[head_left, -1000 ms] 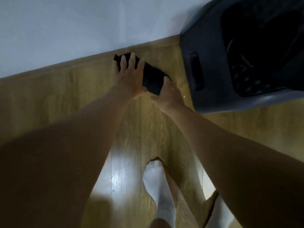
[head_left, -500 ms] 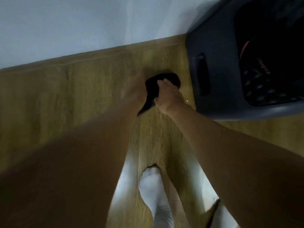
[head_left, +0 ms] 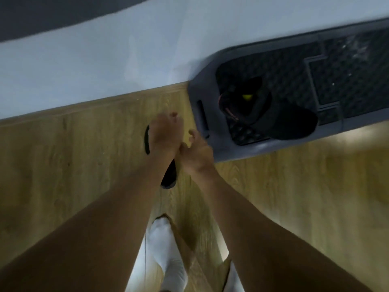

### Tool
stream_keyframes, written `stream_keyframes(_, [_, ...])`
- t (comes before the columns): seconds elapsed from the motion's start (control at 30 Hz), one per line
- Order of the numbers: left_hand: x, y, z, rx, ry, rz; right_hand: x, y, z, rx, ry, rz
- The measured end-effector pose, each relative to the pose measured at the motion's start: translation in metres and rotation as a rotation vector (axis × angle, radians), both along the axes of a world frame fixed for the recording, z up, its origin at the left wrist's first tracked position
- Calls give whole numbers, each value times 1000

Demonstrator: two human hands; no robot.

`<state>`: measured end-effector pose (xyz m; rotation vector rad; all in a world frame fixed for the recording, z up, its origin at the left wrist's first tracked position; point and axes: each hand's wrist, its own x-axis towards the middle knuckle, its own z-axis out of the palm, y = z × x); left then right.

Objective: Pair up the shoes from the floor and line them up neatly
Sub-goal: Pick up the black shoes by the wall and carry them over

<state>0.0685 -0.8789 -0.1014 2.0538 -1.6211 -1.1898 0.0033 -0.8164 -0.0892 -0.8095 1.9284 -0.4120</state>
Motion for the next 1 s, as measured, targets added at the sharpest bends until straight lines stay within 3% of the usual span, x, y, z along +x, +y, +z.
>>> stream_keyframes(0.07, [-40, -14, 43, -226, 73, -62, -22, -1, 31, -124, -64, -360])
stream_keyframes(0.13, [-80, -27, 67, -298, 152, -183, -48, -6, 53, -128, -155, -715])
stream_keyframes(0.2, [-115, -36, 78, -238, 145, -389, -75, -12, 64, -40, -238, -952])
stream_keyframes(0.3, [-148, -44, 74, -84, -109, -746, -104, -20, 65, 63, -350, -1024])
stream_keyframes(0.4, [-155, -46, 62, 12, -353, -898, -111, -28, 51, 121, -330, -947])
stream_keyframes(0.5, [-137, -37, 49, -18, -422, -912, -107, -29, 33, 206, -231, -812])
stream_keyframes(0.57, [-112, -20, 41, -6, -344, -807, -103, -17, 23, 236, -77, -626])
stream_keyframes(0.67, [-65, 19, 32, 105, -181, -536, -94, 10, 17, 226, 247, -149])
stream_keyframes(0.77, [-19, 53, 10, 239, -37, -252, -64, 20, 1, 177, 323, 183])
stream_keyframes(0.9, [29, 71, -23, 450, 117, 35, -20, 17, -25, 236, 346, 385])
stream_keyframes(1.0, [51, 70, -56, 449, 134, 79, 2, 9, -53, 236, 402, 391])
